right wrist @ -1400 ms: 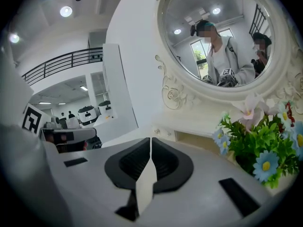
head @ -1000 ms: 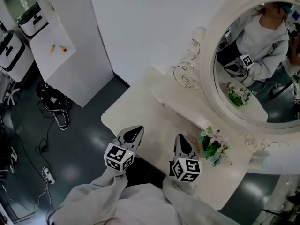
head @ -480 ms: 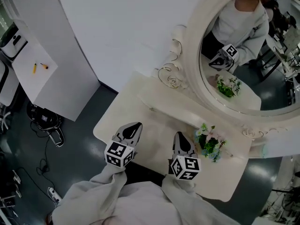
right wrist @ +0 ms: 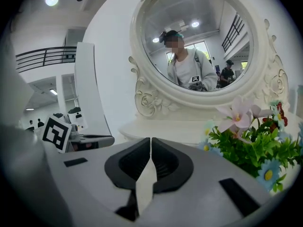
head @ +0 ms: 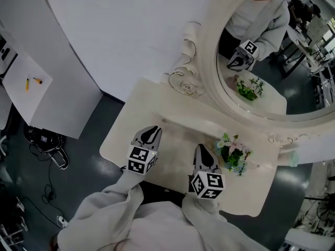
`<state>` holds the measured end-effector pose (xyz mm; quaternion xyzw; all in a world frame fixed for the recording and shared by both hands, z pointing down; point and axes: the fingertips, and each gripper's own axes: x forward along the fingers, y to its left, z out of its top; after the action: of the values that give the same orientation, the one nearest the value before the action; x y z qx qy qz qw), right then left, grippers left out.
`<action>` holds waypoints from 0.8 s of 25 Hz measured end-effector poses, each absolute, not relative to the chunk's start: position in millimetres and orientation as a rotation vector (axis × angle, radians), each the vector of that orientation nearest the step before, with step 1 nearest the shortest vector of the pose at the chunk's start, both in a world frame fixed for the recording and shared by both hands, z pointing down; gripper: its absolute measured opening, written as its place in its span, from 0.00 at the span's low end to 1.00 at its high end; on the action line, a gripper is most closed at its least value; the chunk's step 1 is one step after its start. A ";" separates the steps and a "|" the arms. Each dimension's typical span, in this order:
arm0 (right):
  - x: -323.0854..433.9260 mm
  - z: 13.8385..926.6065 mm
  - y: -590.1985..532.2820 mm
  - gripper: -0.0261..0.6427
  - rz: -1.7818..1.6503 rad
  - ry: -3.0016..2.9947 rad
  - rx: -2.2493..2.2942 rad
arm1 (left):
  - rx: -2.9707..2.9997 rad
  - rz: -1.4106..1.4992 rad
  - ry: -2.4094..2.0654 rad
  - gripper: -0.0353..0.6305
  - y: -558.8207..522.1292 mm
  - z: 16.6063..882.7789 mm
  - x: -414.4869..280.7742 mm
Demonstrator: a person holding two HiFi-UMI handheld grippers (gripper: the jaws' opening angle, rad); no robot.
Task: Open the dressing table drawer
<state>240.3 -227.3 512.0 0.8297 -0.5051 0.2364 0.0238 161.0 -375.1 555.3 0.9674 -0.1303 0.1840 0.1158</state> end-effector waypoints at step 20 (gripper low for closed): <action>246.7 515.9 -220.9 0.09 0.767 -1.482 2.557 | 2.848 0.757 -0.533 0.34 -397.1 609.8 214.9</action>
<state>246.7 -220.9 515.9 0.8365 -0.4851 0.2509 0.0441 214.9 -397.1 609.8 0.9484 -0.1776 0.2522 0.0731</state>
